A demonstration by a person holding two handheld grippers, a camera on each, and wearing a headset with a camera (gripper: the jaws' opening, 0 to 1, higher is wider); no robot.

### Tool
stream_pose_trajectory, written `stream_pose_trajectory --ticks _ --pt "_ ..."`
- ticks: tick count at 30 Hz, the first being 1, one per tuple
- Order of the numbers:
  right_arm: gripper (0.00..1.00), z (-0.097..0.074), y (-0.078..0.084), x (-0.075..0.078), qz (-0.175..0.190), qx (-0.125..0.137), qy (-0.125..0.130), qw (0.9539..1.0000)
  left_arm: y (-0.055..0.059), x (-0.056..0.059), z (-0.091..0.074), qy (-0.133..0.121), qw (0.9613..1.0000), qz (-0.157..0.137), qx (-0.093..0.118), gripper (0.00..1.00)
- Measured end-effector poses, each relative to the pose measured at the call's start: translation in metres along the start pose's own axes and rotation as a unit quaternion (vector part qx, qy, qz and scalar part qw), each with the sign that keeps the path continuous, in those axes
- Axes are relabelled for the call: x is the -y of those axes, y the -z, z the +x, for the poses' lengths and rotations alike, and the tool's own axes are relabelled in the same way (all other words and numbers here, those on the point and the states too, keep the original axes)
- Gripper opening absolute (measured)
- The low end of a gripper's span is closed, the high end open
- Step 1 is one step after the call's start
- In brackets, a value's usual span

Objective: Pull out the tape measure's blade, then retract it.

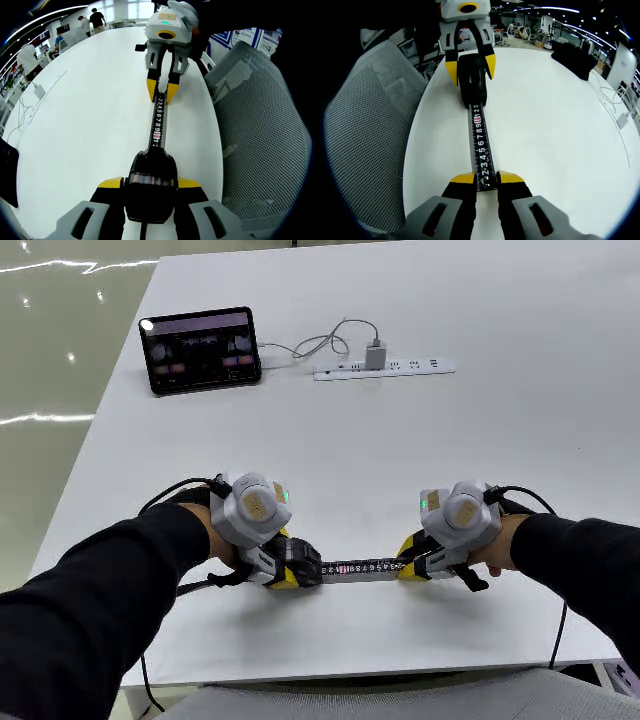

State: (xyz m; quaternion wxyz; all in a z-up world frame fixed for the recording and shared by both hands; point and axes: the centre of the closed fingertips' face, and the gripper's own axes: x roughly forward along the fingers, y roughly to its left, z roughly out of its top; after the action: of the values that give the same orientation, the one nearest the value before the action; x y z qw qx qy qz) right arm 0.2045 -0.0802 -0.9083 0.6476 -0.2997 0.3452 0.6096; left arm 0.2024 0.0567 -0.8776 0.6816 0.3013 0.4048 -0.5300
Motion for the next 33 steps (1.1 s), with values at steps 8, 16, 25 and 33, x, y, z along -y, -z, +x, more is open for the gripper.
stream_pose_trajectory --ticks 8,16,25,33 --pt "0.11 -0.003 0.002 0.001 0.001 -0.001 0.001 1.0 0.0 0.0 0.0 0.001 1.0 -0.001 0.0 0.33" --pt "0.11 -0.006 0.006 0.002 0.004 -0.002 0.002 1.0 0.0 0.0 0.0 0.0 1.0 -0.001 0.001 0.33" --pt "0.11 -0.01 0.01 0.001 0.008 -0.003 0.003 1.0 -0.001 0.0 0.0 0.0 1.0 -0.001 0.002 0.33" --pt "0.11 -0.012 0.015 0.002 0.01 -0.006 0.004 0.9999 0.0 0.0 -0.001 -0.001 1.0 -0.001 0.003 0.33"
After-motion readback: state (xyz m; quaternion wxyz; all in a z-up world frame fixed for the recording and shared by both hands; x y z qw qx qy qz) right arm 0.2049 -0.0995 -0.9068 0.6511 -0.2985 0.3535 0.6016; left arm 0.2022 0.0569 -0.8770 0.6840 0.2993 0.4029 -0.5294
